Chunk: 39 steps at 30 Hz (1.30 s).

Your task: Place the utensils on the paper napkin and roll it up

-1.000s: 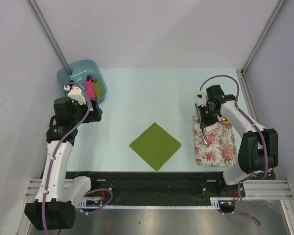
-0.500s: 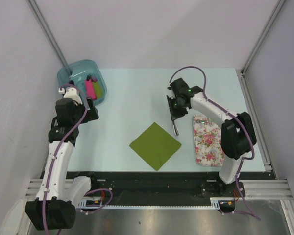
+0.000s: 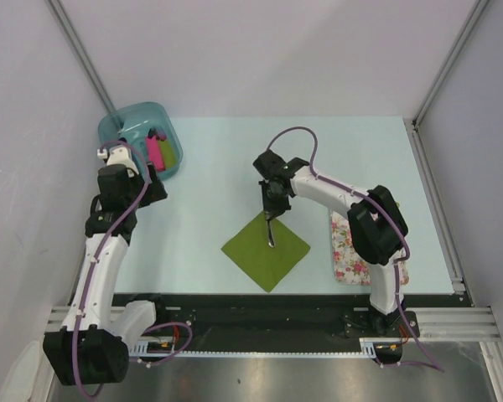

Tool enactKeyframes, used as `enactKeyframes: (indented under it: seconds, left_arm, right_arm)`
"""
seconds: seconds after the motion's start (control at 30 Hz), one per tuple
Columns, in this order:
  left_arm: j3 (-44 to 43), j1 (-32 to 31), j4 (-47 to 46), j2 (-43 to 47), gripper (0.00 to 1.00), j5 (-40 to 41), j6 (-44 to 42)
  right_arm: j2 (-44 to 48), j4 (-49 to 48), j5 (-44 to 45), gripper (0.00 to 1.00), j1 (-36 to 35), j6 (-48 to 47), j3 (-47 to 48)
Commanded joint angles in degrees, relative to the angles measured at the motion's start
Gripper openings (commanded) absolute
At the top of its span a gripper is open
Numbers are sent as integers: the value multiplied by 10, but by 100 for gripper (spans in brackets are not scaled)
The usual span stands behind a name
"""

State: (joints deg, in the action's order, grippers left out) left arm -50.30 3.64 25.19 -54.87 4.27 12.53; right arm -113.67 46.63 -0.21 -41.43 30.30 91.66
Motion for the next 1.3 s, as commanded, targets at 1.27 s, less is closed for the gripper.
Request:
enactKeyframes:
  seconds: [1.27]
  left_arm:
    - [4,2,-37,-20,100,14,7]
  right_arm:
    - [-56,5,-13,29,-31,96,-17]
